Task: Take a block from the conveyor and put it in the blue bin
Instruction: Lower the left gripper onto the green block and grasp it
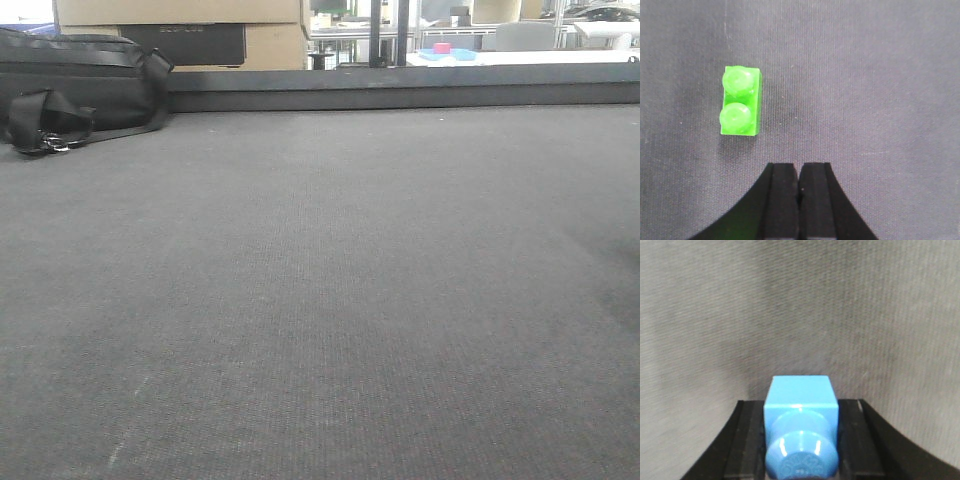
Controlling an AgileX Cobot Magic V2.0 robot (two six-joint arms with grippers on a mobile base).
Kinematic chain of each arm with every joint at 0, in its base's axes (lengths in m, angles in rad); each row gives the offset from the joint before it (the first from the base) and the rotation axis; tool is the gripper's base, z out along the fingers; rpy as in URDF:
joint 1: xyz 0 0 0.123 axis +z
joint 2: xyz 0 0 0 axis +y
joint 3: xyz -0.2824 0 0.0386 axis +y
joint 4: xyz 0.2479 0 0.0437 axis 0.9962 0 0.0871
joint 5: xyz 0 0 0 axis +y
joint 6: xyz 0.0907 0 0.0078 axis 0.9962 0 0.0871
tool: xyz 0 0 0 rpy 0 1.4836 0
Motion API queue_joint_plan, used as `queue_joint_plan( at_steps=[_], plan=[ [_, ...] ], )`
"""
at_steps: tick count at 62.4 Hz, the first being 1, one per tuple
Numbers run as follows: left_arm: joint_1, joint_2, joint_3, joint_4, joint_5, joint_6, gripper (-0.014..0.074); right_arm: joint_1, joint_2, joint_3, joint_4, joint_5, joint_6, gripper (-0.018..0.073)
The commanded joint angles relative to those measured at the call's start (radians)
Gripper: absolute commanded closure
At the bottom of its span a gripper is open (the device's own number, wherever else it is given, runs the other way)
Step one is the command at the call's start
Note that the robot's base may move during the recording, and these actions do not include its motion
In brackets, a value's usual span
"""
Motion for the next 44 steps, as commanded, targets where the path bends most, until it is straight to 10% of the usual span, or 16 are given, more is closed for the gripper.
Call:
queue_joint_plan(
  at_steps=[1, 13, 33, 44],
  plan=[
    [0.006, 0.048, -0.014, 0.000, 0.006, 0.003, 0.0708, -0.007, -0.047, -0.037, 0.012, 0.018, -0.008, 0.0721],
    [0.006, 0.193, -0.073, 0.016, 0.078, 0.055, 0.0692, -0.007, -0.135, -0.121, 0.012, 0.036, -0.008, 0.0721],
    [0.006, 0.285, -0.112, 0.115, 0.015, 0.055, 0.0208, -0.007, -0.221, -0.171, 0.012, 0.069, -0.008, 0.0721],
    [0.006, 0.285, -0.078, 0.155, -0.070, 0.055, 0.0143, -0.007, -0.223, -0.171, 0.014, 0.080, -0.008, 0.0721]
  ],
)
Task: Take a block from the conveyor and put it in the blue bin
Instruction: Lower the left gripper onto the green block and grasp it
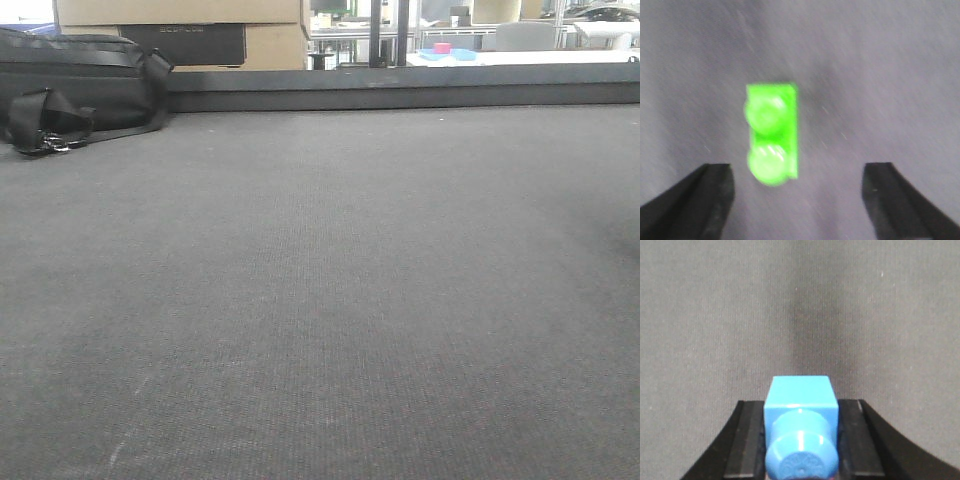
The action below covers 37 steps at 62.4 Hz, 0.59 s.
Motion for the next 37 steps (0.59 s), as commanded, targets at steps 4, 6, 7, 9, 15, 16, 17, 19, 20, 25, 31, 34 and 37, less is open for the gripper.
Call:
queue_joint_plan(
  at_steps=[4, 6, 7, 9, 15, 16, 17, 19, 20, 25, 31, 34, 37],
  plan=[
    [0.015, -0.002, 0.039, 0.026, -0.081, 0.000, 0.0143, -0.007, -0.008, -0.008, -0.004, 0.005, -0.008, 0.0721],
    [0.025, -0.002, 0.051, 0.021, -0.097, 0.000, 0.0143, -0.007, -0.008, -0.008, -0.004, 0.007, -0.008, 0.0721],
    [0.032, -0.002, 0.057, 0.015, -0.100, 0.000, 0.0143, -0.007, -0.008, -0.008, -0.004, 0.007, -0.008, 0.0721],
    [0.044, -0.002, 0.066, 0.005, -0.105, 0.000, 0.0143, -0.007, -0.008, -0.008, -0.004, 0.007, -0.008, 0.0721],
    [0.077, -0.002, 0.087, -0.003, -0.127, 0.000, 0.0143, -0.007, -0.008, -0.008, -0.004, 0.007, -0.008, 0.0721],
    [0.083, -0.002, 0.088, -0.005, -0.130, 0.000, 0.0143, -0.007, -0.008, -0.008, -0.004, 0.007, -0.008, 0.0721],
    [0.085, -0.002, 0.090, -0.005, -0.135, 0.000, 0.0143, -0.007, -0.008, -0.008, -0.004, 0.007, -0.008, 0.0721],
    [0.088, -0.002, 0.090, -0.008, -0.141, 0.018, 0.0143, -0.007, -0.008, -0.008, -0.004, 0.003, -0.008, 0.0721],
    [0.089, -0.002, 0.090, -0.010, -0.143, 0.025, 0.0143, -0.007, -0.008, -0.008, -0.004, 0.003, -0.008, 0.0721],
    [0.089, -0.002, 0.090, -0.013, -0.156, 0.029, 0.0143, -0.007, -0.008, -0.008, -0.004, 0.003, -0.008, 0.0721],
    [0.089, 0.008, 0.090, -0.047, -0.167, 0.029, 0.0159, -0.007, -0.008, -0.008, -0.004, 0.005, -0.008, 0.0721],
    [0.089, 0.022, 0.090, -0.064, -0.160, 0.029, 0.0171, -0.007, -0.008, -0.008, -0.004, 0.008, -0.008, 0.0721],
    [0.089, 0.041, 0.090, -0.076, -0.147, 0.029, 0.0186, -0.007, -0.008, -0.008, -0.004, 0.010, -0.008, 0.0721]
  ],
)
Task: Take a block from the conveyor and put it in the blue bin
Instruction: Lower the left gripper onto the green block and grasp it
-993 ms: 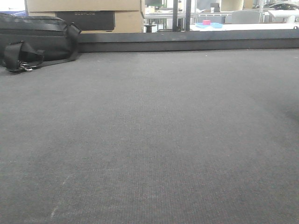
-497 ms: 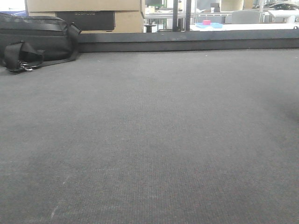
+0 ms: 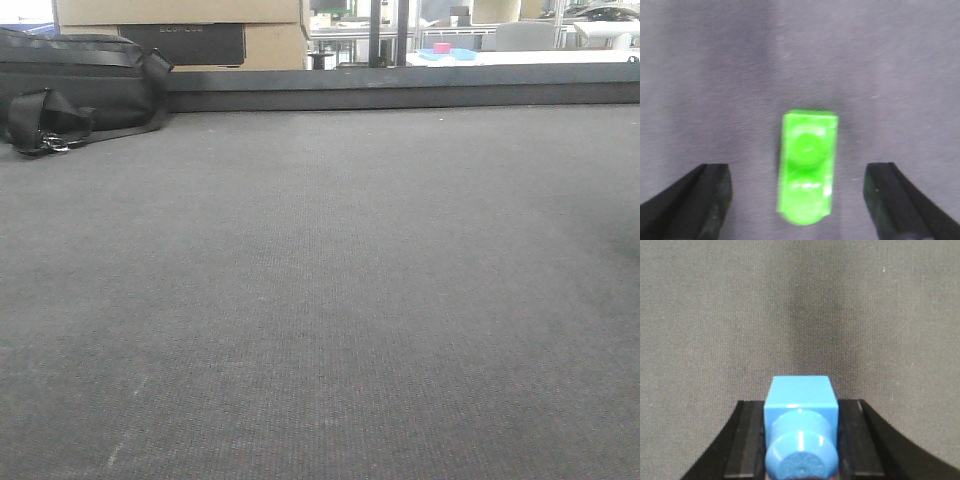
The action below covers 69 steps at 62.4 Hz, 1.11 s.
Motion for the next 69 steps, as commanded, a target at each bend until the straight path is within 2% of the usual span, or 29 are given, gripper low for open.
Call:
queue_joint_plan(
  at_steps=[1, 19, 35, 38, 42, 52, 59, 69],
  plan=[
    [0.002, 0.031, 0.001, -0.028, 0.009, 0.003, 0.0188, -0.007, -0.008, -0.008, -0.006, 0.001, -0.008, 0.0721],
    [0.002, 0.154, 0.001, -0.022, 0.002, 0.003, 0.0195, -0.007, -0.008, -0.008, -0.004, 0.019, -0.008, 0.0721],
    [0.002, 0.173, 0.001, -0.016, -0.035, 0.003, 0.0210, -0.007, -0.008, -0.008, -0.004, 0.019, -0.008, 0.0721],
    [0.002, 0.173, 0.001, -0.016, -0.033, 0.003, 0.0246, -0.007, -0.008, -0.008, -0.004, 0.019, -0.008, 0.0721],
    [0.002, 0.173, 0.001, -0.016, -0.031, 0.003, 0.0344, -0.007, -0.008, -0.008, -0.004, 0.019, -0.008, 0.0721],
    [0.002, 0.170, 0.001, -0.016, -0.019, 0.003, 0.0712, -0.007, -0.008, -0.008, 0.003, 0.019, -0.008, 0.0721],
    [0.002, 0.147, -0.006, -0.016, -0.019, 0.003, 0.0708, -0.007, -0.008, -0.008, 0.011, 0.019, -0.008, 0.0721],
    [0.002, 0.060, -0.064, -0.070, -0.015, 0.003, 0.0708, -0.007, -0.020, -0.008, 0.057, 0.017, -0.008, 0.0721]
  ],
)
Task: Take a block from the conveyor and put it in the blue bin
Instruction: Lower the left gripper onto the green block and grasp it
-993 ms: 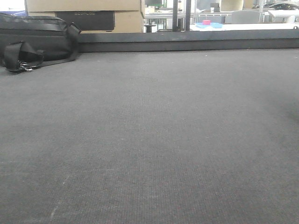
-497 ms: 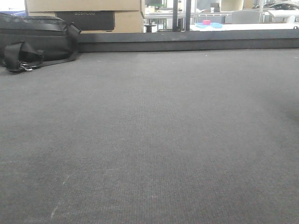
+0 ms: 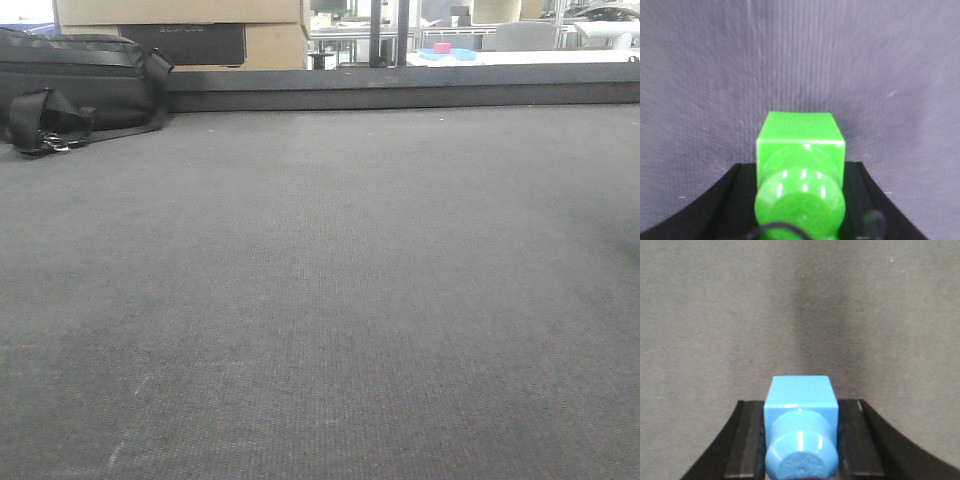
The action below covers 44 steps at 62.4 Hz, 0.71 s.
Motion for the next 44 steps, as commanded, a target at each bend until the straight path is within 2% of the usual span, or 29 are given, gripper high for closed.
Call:
queue_joint_plan(
  at_steps=[1, 8, 14, 23, 34, 44],
  plan=[
    [0.002, -0.068, -0.040, -0.048, 0.000, 0.001, 0.0708, -0.007, -0.019, -0.008, 0.028, -0.005, -0.008, 0.0721],
    [0.002, -0.163, -0.073, -0.117, -0.031, 0.001, 0.0708, -0.007, -0.036, -0.008, 0.048, -0.034, -0.010, 0.0721],
    [-0.013, -0.267, -0.068, -0.209, -0.116, 0.001, 0.0708, -0.007, -0.050, -0.004, 0.067, -0.147, -0.010, 0.0721],
    [-0.068, -0.380, -0.011, -0.200, -0.325, 0.001, 0.0708, -0.007, -0.053, -0.004, 0.067, -0.329, -0.010, 0.0721],
    [-0.115, -0.519, 0.125, -0.194, -0.544, 0.001, 0.0708, -0.007, -0.088, 0.027, 0.059, -0.454, -0.010, 0.0721],
    [-0.115, -0.641, 0.251, -0.194, -0.619, 0.001, 0.0708, -0.007, -0.202, 0.143, 0.059, -0.652, -0.010, 0.0721]
  ],
)
